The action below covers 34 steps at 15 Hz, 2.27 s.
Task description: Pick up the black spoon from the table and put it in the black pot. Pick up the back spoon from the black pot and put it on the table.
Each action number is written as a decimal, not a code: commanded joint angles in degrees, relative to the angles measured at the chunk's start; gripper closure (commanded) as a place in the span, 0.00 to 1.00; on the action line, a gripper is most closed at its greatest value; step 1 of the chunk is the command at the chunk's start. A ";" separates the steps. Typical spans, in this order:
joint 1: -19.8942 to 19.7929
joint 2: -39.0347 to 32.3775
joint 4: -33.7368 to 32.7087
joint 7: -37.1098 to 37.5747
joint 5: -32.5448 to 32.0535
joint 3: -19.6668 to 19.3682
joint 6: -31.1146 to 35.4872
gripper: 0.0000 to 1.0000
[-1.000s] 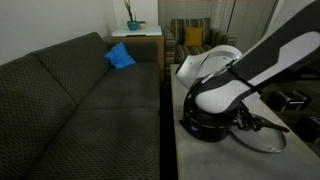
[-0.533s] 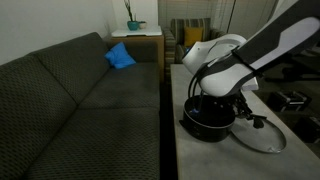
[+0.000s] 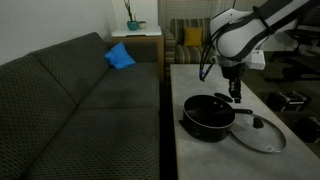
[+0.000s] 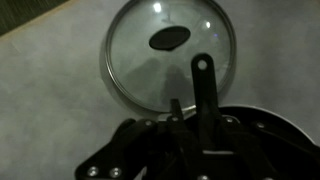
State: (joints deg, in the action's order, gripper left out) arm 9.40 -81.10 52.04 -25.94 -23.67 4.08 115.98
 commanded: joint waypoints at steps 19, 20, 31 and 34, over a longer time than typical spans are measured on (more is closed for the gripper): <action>-1.46 2.23 4.95 -5.65 1.33 7.92 6.64 0.00; -1.75 2.49 5.42 -6.10 0.98 7.71 6.83 0.00; -7.22 3.04 8.97 -9.85 -1.91 6.45 14.19 0.00; -8.24 1.69 8.65 -11.40 -2.17 6.35 16.11 0.00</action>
State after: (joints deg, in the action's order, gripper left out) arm 2.54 -79.88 58.23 -35.36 -25.01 10.48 129.20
